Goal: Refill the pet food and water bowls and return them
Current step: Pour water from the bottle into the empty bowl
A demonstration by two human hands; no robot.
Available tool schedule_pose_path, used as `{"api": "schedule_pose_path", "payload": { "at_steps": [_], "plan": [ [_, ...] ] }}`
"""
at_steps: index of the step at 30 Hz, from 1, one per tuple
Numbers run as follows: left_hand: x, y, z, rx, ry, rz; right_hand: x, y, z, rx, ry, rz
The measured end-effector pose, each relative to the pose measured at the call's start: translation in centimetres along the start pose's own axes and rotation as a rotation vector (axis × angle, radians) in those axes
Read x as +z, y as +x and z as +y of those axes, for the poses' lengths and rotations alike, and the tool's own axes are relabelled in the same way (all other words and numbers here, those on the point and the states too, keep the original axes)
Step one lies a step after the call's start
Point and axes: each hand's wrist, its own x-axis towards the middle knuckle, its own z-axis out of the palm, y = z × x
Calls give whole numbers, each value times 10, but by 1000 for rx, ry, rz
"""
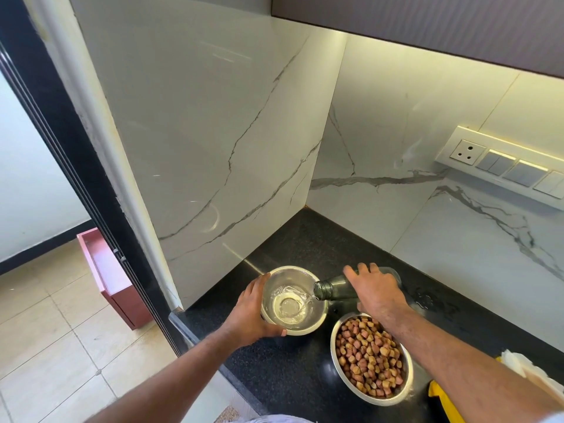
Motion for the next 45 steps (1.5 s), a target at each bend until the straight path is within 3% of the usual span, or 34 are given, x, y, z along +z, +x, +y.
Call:
{"api": "schedule_pose_path", "payload": {
  "at_steps": [45],
  "plan": [
    [5, 1, -1, -3, 8, -8, -5, 0, 2, -6, -35, 4]
  ]
}}
